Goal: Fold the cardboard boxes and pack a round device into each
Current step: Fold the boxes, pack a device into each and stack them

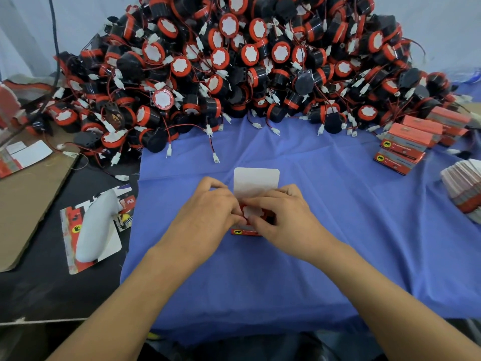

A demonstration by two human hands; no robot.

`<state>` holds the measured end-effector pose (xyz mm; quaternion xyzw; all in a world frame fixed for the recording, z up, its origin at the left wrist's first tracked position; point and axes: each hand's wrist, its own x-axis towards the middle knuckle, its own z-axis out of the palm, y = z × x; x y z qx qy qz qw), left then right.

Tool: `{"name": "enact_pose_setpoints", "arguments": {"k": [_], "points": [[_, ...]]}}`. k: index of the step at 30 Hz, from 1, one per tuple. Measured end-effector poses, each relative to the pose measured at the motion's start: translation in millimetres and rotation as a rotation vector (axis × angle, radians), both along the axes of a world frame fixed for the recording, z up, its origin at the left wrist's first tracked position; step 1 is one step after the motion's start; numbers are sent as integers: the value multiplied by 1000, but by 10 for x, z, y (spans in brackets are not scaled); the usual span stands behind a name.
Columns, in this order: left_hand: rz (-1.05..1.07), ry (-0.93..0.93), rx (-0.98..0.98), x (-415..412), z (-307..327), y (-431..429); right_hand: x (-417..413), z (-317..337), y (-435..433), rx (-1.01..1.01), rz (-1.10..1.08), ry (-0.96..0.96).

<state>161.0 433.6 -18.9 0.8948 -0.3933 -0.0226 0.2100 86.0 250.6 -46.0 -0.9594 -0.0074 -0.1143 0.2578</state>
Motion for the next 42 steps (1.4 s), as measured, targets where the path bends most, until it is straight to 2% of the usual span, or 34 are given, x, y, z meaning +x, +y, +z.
{"name": "enact_pose_setpoints", "arguments": {"k": [4, 9, 15, 18, 20, 22, 27, 29, 32, 35, 39, 42], "points": [[-77, -80, 46, 31, -43, 94, -15, -31, -16, 37, -12, -32], [-26, 14, 4, -37, -35, 116, -9, -36, -16, 59, -16, -17], [5, -131, 304, -148, 20, 76, -20, -34, 11, 164, -48, -46], [16, -124, 309, -181, -22, 45, -53, -37, 49, 225, -52, -102], [27, -60, 203, -138, -79, 42, -110, -76, 82, 328, -109, -176], [40, 59, 6, -92, -169, 61, -178, -137, 118, 440, -168, -264], [274, 419, -787, -68, -295, 118, -274, -285, 96, 652, -185, -452], [294, 543, -1006, -51, -286, 90, -269, -333, 56, 704, -175, -498], [275, 742, -1096, -30, -271, 79, -254, -330, 55, 730, -192, -562], [238, 940, -1086, -17, -263, 100, -240, -314, 47, 810, -249, -556], [222, 871, -925, -46, -337, 64, -205, -310, 24, 1162, -285, -407], [233, 859, -905, -54, -410, 40, -182, -308, 37, 1129, -210, -304]]}}
